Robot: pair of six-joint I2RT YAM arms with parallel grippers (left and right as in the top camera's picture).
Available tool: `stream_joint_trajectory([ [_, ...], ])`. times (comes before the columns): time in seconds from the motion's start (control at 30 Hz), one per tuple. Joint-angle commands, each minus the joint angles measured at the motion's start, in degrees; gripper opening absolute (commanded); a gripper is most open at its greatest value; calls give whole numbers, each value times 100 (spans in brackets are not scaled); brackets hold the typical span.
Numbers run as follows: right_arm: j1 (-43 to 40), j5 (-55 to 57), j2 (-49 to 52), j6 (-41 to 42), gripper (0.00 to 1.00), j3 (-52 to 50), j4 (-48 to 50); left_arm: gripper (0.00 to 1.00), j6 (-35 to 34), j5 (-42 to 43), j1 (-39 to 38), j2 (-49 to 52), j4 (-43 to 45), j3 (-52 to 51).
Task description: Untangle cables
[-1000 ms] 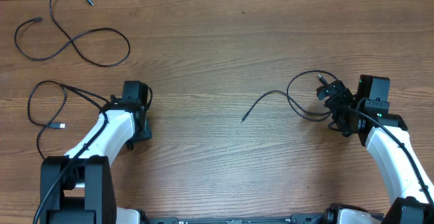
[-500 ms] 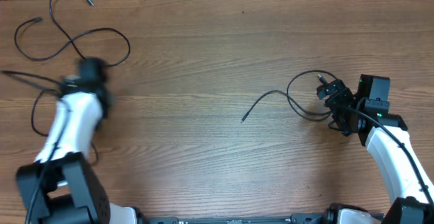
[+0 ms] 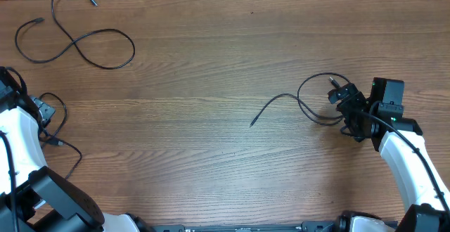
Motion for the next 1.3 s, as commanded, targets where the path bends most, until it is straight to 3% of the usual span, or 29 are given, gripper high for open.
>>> stream_joint_trajectory([
  [0.0,28,61,7,-46,100,70,22,15,-105,444,-52,55,24,-170],
  [0.23,28,61,7,-46,100,70,24,12,-103,662,-116,81,20,-269],
  [0.3,28,61,7,-46,100,70,24,6,-111,688,-153,81,-4,-269],
  [0.5,26,63,7,-46,100,70,28,5,-184,678,-334,79,-98,-267],
  [0.57,28,63,7,-48,100,70,28,15,-98,680,-339,74,-118,-223],
  [0.63,26,61,7,-46,100,70,76,38,-2,678,-339,57,-186,-157],
  [0.67,26,61,7,-46,100,70,155,55,87,678,-339,35,-247,-52],
  [0.77,26,59,7,-48,100,70,302,64,376,549,-337,-79,-264,254],
  [0.83,26,61,7,-59,100,72,396,80,374,476,-339,-203,-273,505],
  [0.9,26,59,7,-391,100,72,538,92,424,929,-350,-328,-254,820],
  [1.0,26,59,7,-1038,99,157,651,99,1016,2743,-437,-407,31,1220],
  [1.13,-79,61,7,-1486,100,581,387,99,1023,4647,-535,-389,516,1237],
  [1.2,-221,63,7,-1486,100,835,103,100,1259,5086,-708,-389,560,1239],
  [1.27,-302,140,7,-1775,100,916,-275,100,1276,4852,-955,-391,549,1239],
])
